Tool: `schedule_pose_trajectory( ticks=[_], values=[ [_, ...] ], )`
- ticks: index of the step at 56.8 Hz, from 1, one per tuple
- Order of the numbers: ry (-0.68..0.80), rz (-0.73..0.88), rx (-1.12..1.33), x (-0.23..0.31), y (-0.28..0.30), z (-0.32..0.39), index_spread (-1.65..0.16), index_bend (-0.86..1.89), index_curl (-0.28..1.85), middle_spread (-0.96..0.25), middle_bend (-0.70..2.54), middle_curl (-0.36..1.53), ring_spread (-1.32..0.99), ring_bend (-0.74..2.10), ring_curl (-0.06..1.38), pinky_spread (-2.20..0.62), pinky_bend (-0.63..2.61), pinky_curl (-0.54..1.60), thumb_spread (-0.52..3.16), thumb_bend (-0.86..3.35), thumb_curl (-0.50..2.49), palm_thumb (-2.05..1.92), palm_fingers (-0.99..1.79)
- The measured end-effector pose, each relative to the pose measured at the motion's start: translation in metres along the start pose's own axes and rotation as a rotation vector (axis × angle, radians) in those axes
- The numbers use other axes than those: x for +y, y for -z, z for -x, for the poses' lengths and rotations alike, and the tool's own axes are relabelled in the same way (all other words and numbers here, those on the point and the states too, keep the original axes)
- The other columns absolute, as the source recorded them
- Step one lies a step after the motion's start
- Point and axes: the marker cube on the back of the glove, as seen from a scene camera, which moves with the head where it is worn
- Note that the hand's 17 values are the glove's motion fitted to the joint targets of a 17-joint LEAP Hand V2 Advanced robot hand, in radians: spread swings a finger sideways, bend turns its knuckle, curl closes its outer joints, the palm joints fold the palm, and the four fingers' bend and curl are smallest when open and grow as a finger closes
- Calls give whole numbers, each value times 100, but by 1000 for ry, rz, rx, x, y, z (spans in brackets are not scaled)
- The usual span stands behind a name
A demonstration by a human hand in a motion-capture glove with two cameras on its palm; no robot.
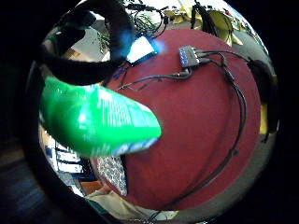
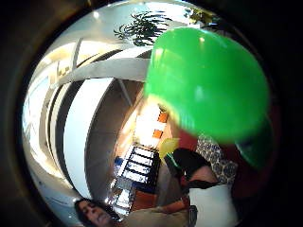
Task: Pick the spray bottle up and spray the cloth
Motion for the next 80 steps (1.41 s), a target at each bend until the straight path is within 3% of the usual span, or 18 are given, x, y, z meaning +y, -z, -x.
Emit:
schedule_pose_trajectory(
  ticks=[13,22,28,32,39,45,51,59,69,80],
  values=[
    [-2,-81,-92,-29,-26,-6,-29,5,17,-6,23,36,-15,57,37,2,43,38,84,-3,37,65,59],
    [-67,-29,-36,-46,-43,-8,-28,4,13,-9,24,37,-18,63,38,-8,54,40,83,-4,37,65,74],
    [-151,27,-83,-49,-48,-4,-25,10,14,-9,34,40,-18,61,37,-5,43,38,83,-4,37,63,80],
    [-177,27,-157,-44,-41,6,-27,28,22,-13,42,42,-18,52,34,-2,24,32,86,2,40,74,106],
    [-134,-1,-251,-26,-17,32,-27,32,31,-16,47,46,-18,50,37,-10,24,34,68,2,49,89,127],
    [0,-4,-291,-5,22,64,-26,35,37,-16,48,47,-18,48,38,-15,28,35,57,-1,55,93,131],
    [53,98,-174,14,69,124,-26,40,42,-18,52,49,-19,50,41,-23,30,37,46,-3,59,92,141],
    [59,241,127,36,79,184,-25,42,45,-19,55,50,-19,55,43,-27,33,37,37,-3,64,91,141],
    [49,538,550,49,49,208,-26,43,48,-20,57,51,-20,56,44,-28,35,38,31,-3,69,90,139],
    [-55,777,947,67,-14,169,-26,43,50,-20,59,51,-20,57,45,-29,36,38,29,-3,73,90,138]
  ],
)
